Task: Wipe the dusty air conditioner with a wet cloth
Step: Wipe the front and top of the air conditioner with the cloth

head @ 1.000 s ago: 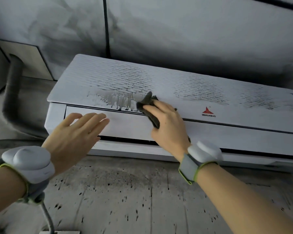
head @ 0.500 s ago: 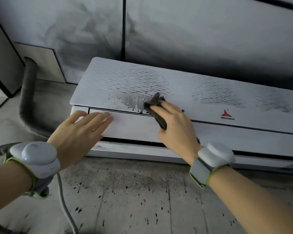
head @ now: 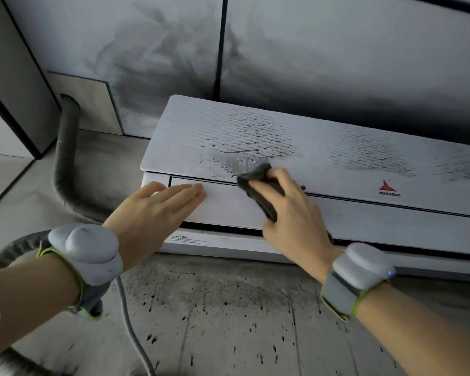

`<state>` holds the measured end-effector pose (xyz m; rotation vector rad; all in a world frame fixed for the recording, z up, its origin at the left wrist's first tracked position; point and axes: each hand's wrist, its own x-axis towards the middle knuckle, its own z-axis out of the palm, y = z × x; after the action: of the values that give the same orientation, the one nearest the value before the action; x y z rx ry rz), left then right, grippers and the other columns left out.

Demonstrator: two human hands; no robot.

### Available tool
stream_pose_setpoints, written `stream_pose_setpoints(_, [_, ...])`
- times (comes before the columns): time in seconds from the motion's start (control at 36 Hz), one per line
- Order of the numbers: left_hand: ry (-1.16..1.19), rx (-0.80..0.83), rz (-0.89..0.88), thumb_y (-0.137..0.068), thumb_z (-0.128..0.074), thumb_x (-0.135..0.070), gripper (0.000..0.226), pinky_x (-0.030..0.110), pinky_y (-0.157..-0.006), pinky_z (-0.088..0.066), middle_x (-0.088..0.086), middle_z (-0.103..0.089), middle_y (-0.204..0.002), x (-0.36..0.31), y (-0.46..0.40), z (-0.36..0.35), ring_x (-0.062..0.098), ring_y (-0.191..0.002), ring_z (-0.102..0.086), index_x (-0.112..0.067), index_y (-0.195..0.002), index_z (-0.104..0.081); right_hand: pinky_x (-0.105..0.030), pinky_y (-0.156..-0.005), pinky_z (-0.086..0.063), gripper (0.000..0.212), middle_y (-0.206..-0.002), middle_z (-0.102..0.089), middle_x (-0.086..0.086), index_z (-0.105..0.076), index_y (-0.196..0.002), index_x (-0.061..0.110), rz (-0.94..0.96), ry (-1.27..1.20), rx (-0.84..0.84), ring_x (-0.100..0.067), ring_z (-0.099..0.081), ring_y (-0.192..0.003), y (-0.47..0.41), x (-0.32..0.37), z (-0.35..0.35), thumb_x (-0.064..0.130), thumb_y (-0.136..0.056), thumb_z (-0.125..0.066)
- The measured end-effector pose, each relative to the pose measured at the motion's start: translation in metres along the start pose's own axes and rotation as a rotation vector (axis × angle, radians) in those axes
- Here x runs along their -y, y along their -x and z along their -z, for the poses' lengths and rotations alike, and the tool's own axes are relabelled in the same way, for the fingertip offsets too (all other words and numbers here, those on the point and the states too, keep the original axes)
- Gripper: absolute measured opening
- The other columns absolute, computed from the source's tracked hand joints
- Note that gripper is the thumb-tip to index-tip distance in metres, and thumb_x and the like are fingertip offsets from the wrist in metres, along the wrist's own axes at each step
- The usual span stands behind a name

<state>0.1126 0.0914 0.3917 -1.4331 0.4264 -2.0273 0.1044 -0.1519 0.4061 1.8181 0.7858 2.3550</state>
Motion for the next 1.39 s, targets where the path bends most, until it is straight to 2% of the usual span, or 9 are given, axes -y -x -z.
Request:
stream_pose_setpoints(0.06, [0.006,0.012,-0.007,-0.049,-0.082,-0.001,0.082,0.032,-0.083,-0.035,0.011,-0.058,-0.129,0.003,0.001,0.001,0.02,-0.114,-0.045,-0.001,-0.126,-0.057,-0.035,-0.065,-0.054,0.059,-0.123,-0.052,-0.006,-0.059,-0.122,0.02,0.032,0.015,0.004,-0.029,-0.058,-0.102,-0.001,-0.004,0.001,0.0,-0.067,-0.061])
stream_pose_setpoints(0.19, [0.018,0.037,-0.018,-0.048,-0.081,0.0,0.091,0.032,-0.085,-0.035,0.01,-0.054,-0.134,0.005,0.003,0.0,0.019,-0.118,-0.043,-0.002,-0.132,-0.045,-0.028,-0.067,-0.036,0.053,-0.122,-0.049,-0.003,-0.053,-0.129,0.023,-0.12,0.044,-0.013,-0.027,-0.052,-0.105,-0.038,-0.005,0.001,0.005,-0.078,-0.052])
stream_pose_setpoints(0.28, [0.024,0.053,-0.016,-0.049,-0.082,-0.002,0.09,0.032,-0.086,-0.035,0.011,-0.052,-0.136,0.005,0.005,0.001,0.019,-0.12,-0.046,-0.002,-0.132,-0.048,-0.026,-0.068,-0.033,0.051,-0.123,-0.048,-0.002,-0.052,-0.13,0.023,-0.165,0.056,-0.008,-0.027,-0.049,-0.107,-0.051,0.002,-0.003,0.009,-0.081,-0.051])
stream_pose_setpoints(0.47, [0.021,0.089,0.005,-0.052,-0.081,-0.005,0.089,0.033,-0.088,-0.034,0.011,-0.047,-0.141,0.002,0.007,0.003,0.021,-0.123,-0.053,-0.002,-0.134,-0.049,-0.039,-0.067,-0.054,0.058,-0.124,-0.052,-0.007,-0.057,-0.124,0.018,0.039,-0.02,0.004,-0.03,-0.056,-0.102,-0.011,0.017,-0.008,0.0,-0.069,-0.06])
stream_pose_setpoints(0.78, [0.024,0.077,0.028,-0.056,-0.082,-0.019,0.085,0.036,-0.088,-0.033,0.011,-0.048,-0.141,-0.003,0.01,0.006,0.022,-0.123,-0.053,-0.002,-0.133,-0.05,-0.03,-0.07,-0.038,0.051,-0.123,-0.048,-0.002,-0.052,-0.13,0.024,-0.132,0.034,0.008,-0.026,-0.05,-0.106,-0.061,0.027,-0.008,0.01,-0.081,-0.052])
stream_pose_setpoints(0.94, [0.035,0.059,0.04,-0.058,-0.081,-0.027,0.082,0.037,-0.087,-0.032,0.012,-0.049,-0.139,-0.005,0.009,0.007,0.024,-0.121,-0.055,-0.002,-0.131,-0.053,-0.036,-0.069,-0.051,0.057,-0.12,-0.055,-0.007,-0.058,-0.123,0.018,0.055,-0.015,-0.003,-0.029,-0.057,-0.101,-0.025,0.044,-0.015,0.002,-0.068,-0.061])
stream_pose_setpoints(1.14, [0.021,0.044,0.018,-0.054,-0.084,-0.038,0.086,0.036,-0.086,-0.039,0.009,-0.054,-0.136,-0.002,0.008,0.007,0.02,-0.117,-0.058,-0.005,-0.128,-0.057,-0.028,-0.069,-0.037,0.05,-0.125,-0.047,0.0,-0.051,-0.13,0.026,-0.071,0.014,0.057,-0.025,-0.049,-0.11,-0.069,0.048,-0.013,0.012,-0.082,-0.051])
stream_pose_setpoints(1.22, [0.037,0.055,0.009,-0.057,-0.081,-0.043,0.083,0.034,-0.084,-0.05,0.007,-0.055,-0.134,-0.001,0.007,0.01,0.018,-0.117,-0.058,-0.008,-0.128,-0.058,-0.03,-0.072,-0.04,0.048,-0.127,-0.046,-0.002,-0.05,-0.131,0.023,-0.089,0.03,0.068,-0.026,-0.048,-0.111,-0.077,0.052,-0.013,0.014,-0.084,-0.05])
stream_pose_setpoints(1.39, [0.021,0.098,0.03,-0.067,-0.074,-0.042,0.075,0.037,-0.088,-0.05,0.008,-0.052,-0.138,0.001,0.016,0.012,0.022,-0.122,-0.054,-0.009,-0.132,-0.054,-0.032,-0.075,-0.046,0.056,-0.129,-0.049,-0.003,-0.052,-0.129,0.022,0.031,-0.007,0.056,-0.026,-0.052,-0.109,-0.047,0.058,-0.015,0.005,-0.076,-0.056])
